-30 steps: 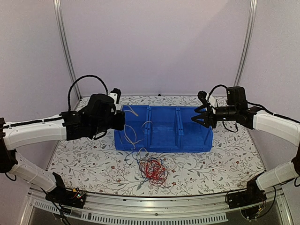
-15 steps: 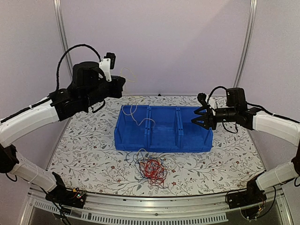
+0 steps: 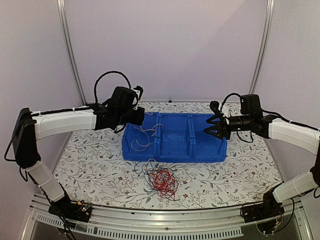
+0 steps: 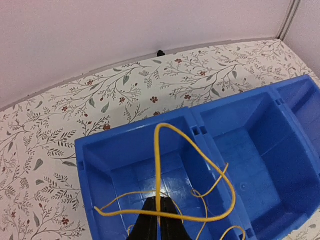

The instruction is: Untangle the cables

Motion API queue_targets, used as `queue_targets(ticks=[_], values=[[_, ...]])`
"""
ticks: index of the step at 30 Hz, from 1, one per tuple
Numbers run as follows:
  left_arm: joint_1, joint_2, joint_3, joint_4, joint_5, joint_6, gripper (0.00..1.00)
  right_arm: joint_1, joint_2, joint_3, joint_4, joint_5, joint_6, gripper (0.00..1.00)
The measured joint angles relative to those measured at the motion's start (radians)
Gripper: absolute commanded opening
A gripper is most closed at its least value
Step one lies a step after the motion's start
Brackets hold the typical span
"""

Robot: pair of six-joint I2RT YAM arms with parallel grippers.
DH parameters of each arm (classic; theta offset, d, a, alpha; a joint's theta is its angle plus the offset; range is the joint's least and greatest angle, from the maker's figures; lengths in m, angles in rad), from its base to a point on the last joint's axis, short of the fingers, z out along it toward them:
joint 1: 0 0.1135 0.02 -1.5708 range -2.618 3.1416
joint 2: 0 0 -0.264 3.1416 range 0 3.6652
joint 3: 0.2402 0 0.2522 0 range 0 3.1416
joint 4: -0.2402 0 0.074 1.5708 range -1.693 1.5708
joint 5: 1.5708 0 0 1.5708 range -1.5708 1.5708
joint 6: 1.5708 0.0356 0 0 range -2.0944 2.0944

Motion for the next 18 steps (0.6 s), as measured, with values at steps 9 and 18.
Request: queue_targets(ticks=[9,18], values=[[0.048,0.186,0.031,-0.118,-0.007,-0.05,0.11,0.0,0.0,0.0,-0.015,-0.001,-0.018,0.53],[0.039,0.217,0.146,-0.204,-0.003,-0.059,0.44,0.0,0.021,0.001,-0.044,-0.003,-0.034,0.53]])
